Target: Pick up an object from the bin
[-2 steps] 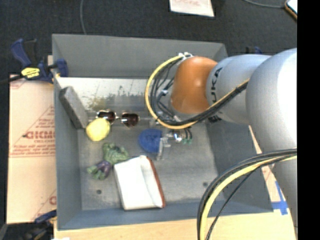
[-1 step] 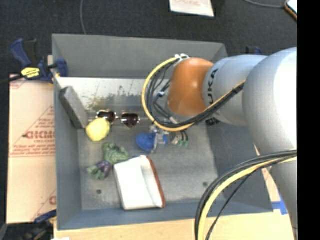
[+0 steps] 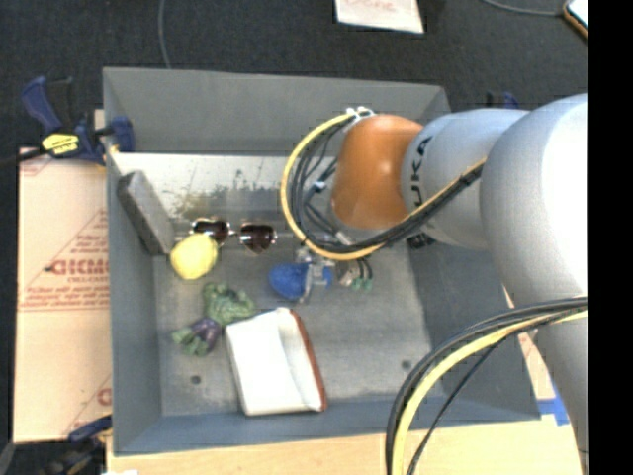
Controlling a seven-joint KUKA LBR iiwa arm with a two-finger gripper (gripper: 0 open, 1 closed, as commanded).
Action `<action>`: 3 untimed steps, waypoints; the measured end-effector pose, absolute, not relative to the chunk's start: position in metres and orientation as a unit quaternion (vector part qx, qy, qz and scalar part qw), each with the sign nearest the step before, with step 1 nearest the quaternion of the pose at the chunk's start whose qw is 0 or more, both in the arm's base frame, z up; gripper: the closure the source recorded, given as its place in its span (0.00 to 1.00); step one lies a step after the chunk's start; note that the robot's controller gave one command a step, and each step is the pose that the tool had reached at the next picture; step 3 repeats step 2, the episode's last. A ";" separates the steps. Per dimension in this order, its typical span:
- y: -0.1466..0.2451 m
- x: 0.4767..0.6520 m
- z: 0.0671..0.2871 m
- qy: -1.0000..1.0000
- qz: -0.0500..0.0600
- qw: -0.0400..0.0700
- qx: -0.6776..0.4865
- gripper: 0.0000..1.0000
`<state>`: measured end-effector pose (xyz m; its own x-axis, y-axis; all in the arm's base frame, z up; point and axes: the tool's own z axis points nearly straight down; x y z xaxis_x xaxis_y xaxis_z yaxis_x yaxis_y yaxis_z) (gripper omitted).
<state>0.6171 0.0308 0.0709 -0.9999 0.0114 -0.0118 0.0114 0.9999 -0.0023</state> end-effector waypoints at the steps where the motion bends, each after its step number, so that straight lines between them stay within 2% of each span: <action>1: 0.030 0.615 0.107 1.000 -0.001 0.003 0.006 1.00; 2: 0.031 0.617 0.145 1.000 -0.001 0.007 0.005 1.00; 3: 0.031 0.617 0.145 1.000 -0.001 0.007 0.005 1.00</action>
Offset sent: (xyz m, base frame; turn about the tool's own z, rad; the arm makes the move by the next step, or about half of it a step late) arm -0.0026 -0.0002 0.0307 0.0000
